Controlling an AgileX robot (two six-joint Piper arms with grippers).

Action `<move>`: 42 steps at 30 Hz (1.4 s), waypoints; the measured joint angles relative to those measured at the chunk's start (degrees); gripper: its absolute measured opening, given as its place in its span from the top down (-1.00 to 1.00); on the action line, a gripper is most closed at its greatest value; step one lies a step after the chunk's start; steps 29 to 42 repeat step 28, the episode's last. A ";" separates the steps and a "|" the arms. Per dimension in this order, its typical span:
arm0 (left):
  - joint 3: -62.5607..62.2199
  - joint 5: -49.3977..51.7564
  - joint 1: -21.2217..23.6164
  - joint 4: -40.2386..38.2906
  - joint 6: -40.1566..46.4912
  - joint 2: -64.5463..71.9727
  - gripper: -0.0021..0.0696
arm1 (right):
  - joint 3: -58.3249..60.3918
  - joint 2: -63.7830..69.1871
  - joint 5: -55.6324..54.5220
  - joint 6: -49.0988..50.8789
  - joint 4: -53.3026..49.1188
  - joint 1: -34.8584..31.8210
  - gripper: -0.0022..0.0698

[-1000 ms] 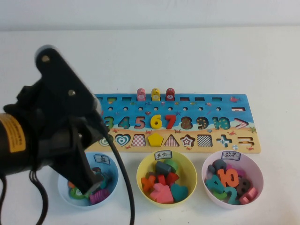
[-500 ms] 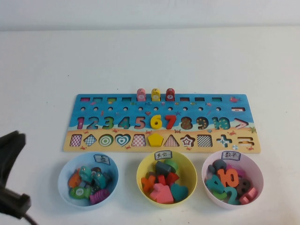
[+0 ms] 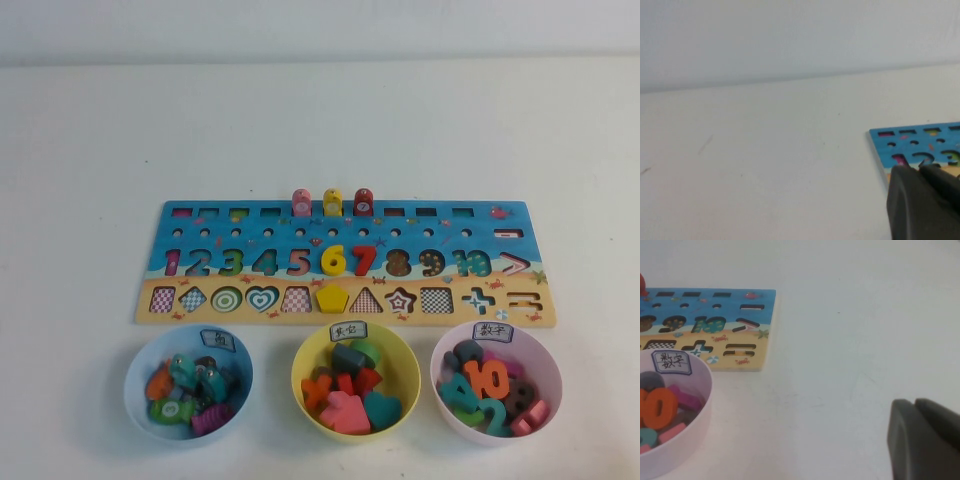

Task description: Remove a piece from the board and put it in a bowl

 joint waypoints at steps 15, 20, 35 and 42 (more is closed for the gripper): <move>3.37 10.89 0.85 -1.05 0.84 -0.10 0.95 | 0.00 0.00 0.04 0.00 0.11 0.00 0.99; 3.37 10.99 0.85 -1.19 0.84 -0.10 0.95 | 0.00 0.00 0.14 0.00 0.21 0.00 0.99; 3.37 10.99 0.85 -1.21 0.84 -0.10 0.95 | 0.00 0.00 0.13 0.00 0.19 0.00 0.99; 3.37 10.99 0.85 -1.21 0.84 -0.10 0.95 | 0.00 0.00 0.13 0.00 0.19 0.00 0.99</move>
